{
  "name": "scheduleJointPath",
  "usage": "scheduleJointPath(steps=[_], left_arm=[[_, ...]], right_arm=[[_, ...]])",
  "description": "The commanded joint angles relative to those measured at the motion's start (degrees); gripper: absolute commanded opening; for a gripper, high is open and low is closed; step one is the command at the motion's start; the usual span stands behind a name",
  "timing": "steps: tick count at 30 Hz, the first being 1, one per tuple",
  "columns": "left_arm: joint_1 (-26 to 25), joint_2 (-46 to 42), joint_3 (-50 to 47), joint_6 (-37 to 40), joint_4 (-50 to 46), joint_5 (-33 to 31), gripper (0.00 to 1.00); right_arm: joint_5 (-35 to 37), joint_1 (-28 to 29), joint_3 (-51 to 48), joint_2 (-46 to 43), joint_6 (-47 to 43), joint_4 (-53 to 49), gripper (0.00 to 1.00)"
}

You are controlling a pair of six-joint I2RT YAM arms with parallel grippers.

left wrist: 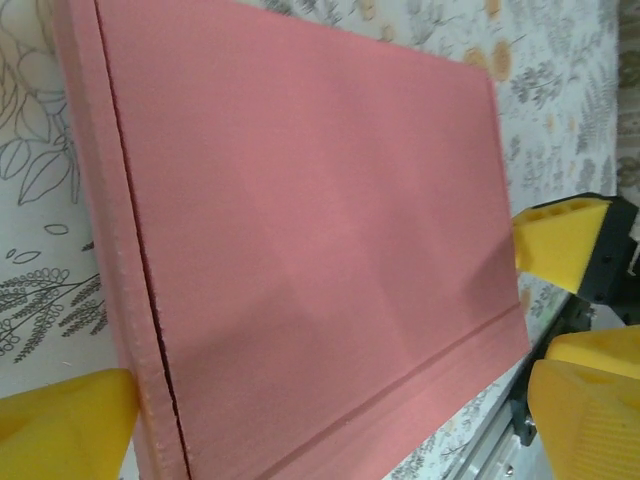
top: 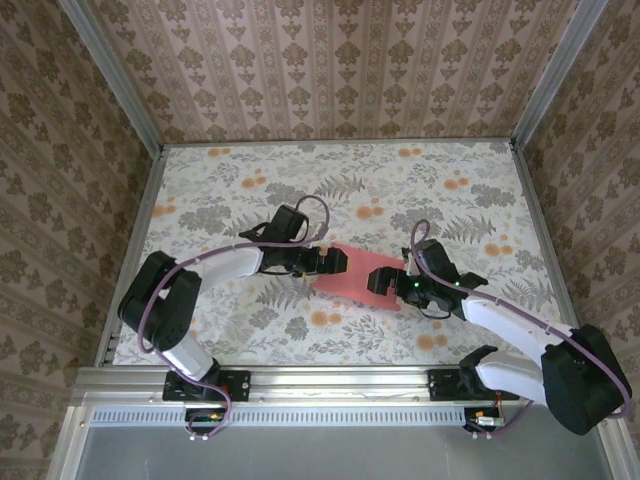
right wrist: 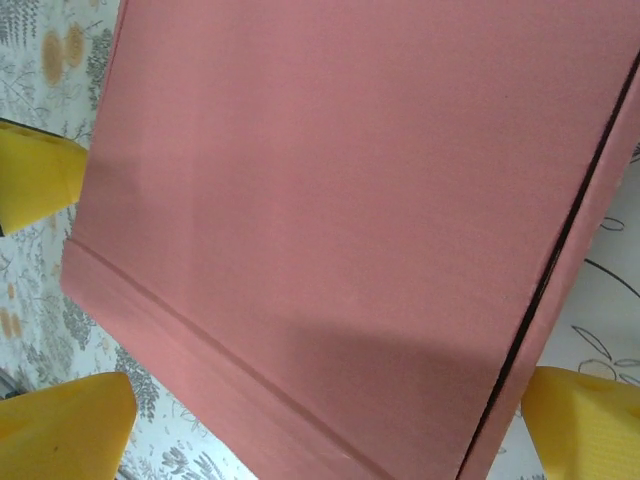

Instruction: Fold the paper box

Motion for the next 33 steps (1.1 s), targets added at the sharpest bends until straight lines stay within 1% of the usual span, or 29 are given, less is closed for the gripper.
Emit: scheduleJointPath(steps=[1, 5, 14, 23, 33], left_arm=[[-0.04, -3.98, -0.04, -1.55, 1.19, 3.83, 1.0], [0.1, -6.77, 0.16, -2.31, 1.02, 3.89, 1.0], [0.17, -9.93, 0.18, -2.28, -1.44, 3.14, 1.0], [0.43, -12.38, 0.58, -3.56, -3.27, 2.69, 1.0], [0.64, -14.13, -0.36, -6.32, -3.27, 2.69, 1.0]], right_arm=[[-1.43, -0.46, 3.42, -2.51, -0.51, -2.14, 1.0], [-1.23, -0.7, 4.81, -4.16, -0.65, -4.26, 1.0], [-0.97, -1.27, 8.68, -6.11, -1.4, -8.62, 1.0], [-2.73, -1.72, 12.34, -4.11, -1.67, -10.6, 1.0], [-4.29, -1.8, 13.59, -2.58, -1.41, -10.47, 1.0]])
